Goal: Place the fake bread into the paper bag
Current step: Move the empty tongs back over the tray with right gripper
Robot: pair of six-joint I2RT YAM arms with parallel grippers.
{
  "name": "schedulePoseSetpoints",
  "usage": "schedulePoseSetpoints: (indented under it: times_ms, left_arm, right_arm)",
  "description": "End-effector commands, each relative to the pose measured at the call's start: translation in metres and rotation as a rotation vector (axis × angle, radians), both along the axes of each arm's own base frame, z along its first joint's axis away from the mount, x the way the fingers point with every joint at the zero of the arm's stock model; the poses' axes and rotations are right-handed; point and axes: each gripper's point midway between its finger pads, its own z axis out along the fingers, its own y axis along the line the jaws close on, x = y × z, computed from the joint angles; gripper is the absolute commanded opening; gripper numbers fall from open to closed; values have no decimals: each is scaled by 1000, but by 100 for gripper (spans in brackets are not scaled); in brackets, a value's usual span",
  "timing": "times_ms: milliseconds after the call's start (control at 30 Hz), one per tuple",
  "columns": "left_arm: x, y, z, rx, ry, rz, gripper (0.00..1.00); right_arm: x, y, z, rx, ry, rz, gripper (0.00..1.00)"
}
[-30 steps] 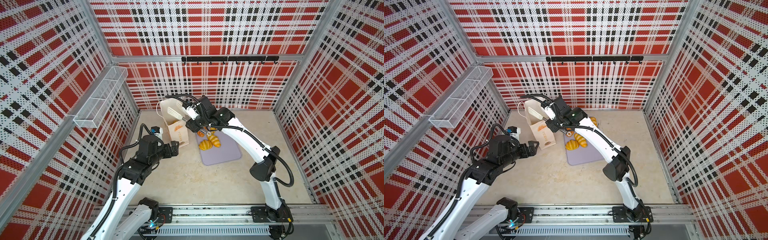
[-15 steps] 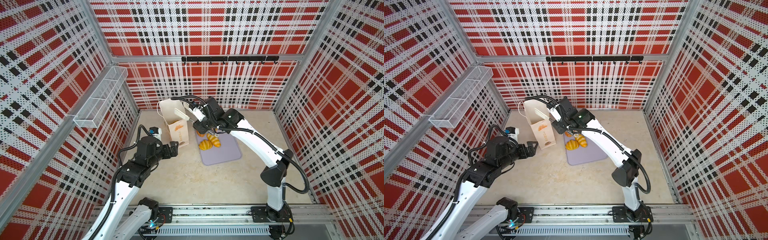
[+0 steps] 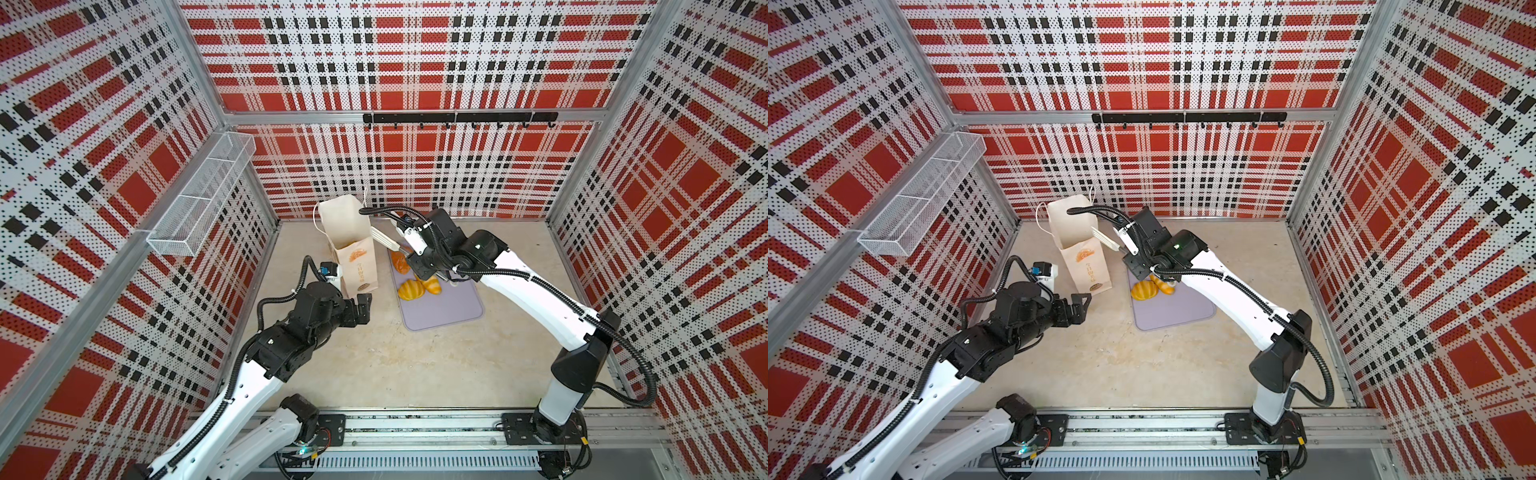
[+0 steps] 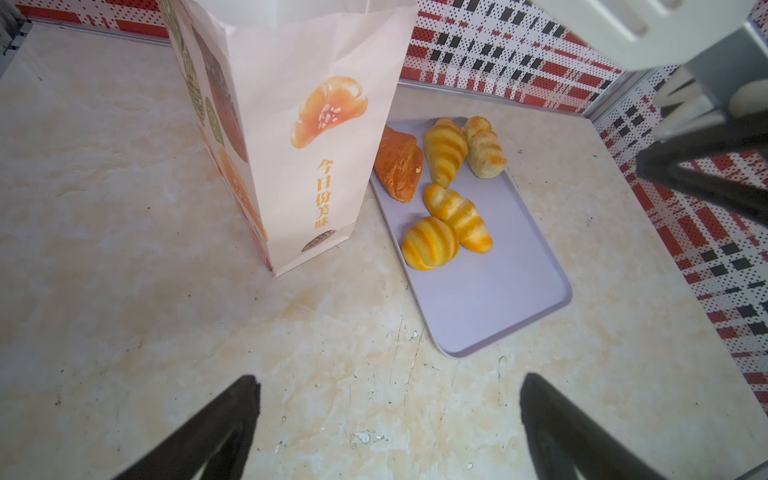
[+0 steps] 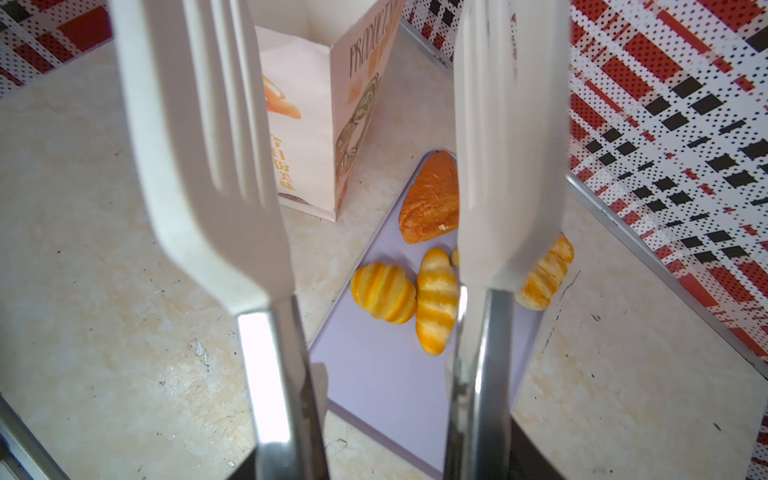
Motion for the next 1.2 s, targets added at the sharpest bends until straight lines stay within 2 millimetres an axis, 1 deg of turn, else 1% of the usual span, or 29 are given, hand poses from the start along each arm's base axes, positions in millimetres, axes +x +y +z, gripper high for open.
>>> schedulePoseSetpoints:
  times_ms: [0,167,433,800,1167]
  left_arm:
    - [5,-2,-4,26,-19,25,100]
    - [5,-13,-14,53,-1,2,99]
    - [8,-35,-24,108,3,-62,100]
    - [7,-70,-43,158,34,-159,99]
    - [4,-93,-61,214,76,-220,99]
  right_arm:
    - [5,-19,34,81,-87,-65,54]
    - [3,-48,22,72,-60,-129,54]
    - [0,-83,-7,52,4,-209,54]
    - [-5,-122,-59,-26,117,-316,55]
    - [-5,-153,-101,-132,201,-432,55]
